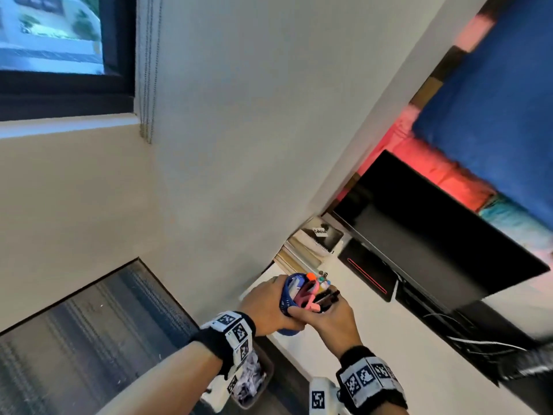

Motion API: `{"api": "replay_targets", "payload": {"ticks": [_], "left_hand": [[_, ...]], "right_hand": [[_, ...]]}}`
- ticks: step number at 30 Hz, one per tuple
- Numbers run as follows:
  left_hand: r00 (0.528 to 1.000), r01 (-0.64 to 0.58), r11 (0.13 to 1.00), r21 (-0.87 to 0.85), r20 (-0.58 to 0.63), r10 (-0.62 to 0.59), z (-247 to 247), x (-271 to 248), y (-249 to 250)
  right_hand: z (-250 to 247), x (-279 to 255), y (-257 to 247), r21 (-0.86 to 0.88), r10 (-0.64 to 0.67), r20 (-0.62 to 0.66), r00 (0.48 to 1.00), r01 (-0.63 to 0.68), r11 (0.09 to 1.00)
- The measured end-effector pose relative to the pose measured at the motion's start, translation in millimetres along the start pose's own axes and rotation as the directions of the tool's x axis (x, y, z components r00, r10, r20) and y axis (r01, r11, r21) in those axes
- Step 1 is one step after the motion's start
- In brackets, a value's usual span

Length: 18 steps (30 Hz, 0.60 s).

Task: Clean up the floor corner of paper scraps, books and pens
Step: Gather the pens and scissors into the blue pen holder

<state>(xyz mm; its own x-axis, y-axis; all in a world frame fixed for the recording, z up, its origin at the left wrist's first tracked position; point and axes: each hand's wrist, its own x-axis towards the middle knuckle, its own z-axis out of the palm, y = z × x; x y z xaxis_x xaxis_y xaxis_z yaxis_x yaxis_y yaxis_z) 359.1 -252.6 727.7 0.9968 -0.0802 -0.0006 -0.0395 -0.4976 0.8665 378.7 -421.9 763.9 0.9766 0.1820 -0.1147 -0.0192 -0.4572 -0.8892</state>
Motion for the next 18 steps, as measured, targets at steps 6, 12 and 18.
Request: {"api": "replay_targets", "payload": {"ticks": [6, 12, 18], "left_hand": [[0.997, -0.014, 1.0, 0.02, 0.075, 0.012, 4, 19, 8], [0.99, 0.01, 0.998, 0.06, 0.137, -0.018, 3, 22, 0], [0.969, 0.112, 0.99, 0.082, 0.211, -0.127, 16, 10, -38]], "right_hand": [[-19, 11, 10, 0.028, 0.008, -0.051, 0.999, -0.006, 1.0], [-28, 30, 21, 0.009, 0.103, -0.14, 0.985, -0.103, 0.995], [-54, 83, 56, -0.057, 0.272, -0.386, 0.882, -0.317, 0.947]]}}
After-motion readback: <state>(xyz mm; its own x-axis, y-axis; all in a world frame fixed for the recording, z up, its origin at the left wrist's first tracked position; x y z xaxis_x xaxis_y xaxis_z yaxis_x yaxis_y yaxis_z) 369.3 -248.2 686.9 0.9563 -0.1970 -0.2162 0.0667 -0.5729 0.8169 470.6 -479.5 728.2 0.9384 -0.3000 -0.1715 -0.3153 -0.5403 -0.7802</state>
